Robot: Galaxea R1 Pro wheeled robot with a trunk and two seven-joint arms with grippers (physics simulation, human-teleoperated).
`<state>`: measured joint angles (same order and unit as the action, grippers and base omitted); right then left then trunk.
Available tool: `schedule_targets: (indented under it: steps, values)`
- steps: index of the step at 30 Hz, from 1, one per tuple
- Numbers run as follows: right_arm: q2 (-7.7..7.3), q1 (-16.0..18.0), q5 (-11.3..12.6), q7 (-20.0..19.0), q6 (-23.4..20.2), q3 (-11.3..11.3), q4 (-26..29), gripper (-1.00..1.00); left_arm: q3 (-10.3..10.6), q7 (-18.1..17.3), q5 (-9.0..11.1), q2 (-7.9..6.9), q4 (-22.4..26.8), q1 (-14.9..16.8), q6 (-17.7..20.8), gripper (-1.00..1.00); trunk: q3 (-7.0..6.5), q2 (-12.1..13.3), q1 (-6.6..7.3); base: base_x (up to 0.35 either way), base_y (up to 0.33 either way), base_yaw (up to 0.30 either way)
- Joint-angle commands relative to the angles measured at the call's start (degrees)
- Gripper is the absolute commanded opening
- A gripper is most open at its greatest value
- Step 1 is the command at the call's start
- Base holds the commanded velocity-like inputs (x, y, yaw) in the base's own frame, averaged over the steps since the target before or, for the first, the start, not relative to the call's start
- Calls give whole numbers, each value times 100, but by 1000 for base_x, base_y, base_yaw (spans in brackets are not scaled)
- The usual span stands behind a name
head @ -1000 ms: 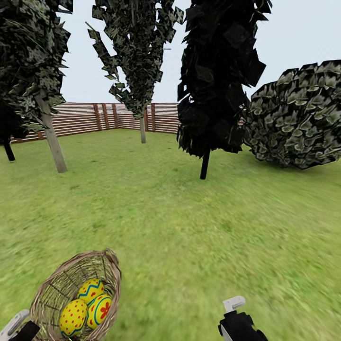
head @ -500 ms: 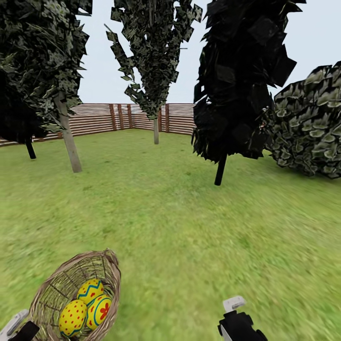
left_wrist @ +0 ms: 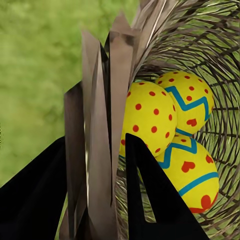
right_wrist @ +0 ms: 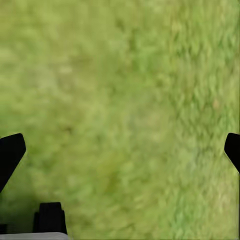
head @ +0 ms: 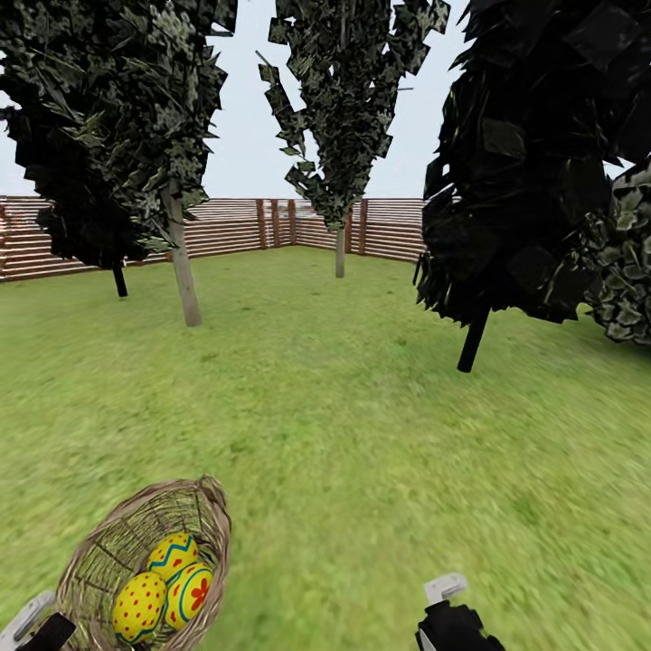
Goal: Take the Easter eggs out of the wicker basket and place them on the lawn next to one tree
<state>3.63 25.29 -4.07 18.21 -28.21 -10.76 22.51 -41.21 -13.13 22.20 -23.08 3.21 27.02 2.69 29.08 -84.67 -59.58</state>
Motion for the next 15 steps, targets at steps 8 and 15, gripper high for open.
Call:
schedule_targets:
  steps: [8,15]
  values:
    - [-2,2,-41,3,-53,-24,8,100,-67,-22,83,-21,5,5,31,-100,-138,319,173,337,0,292]
    - [-2,2,-22,0,-53,-23,8,100,-71,-23,77,-23,5,5,39,-100,-264,600,327,337,0,256]
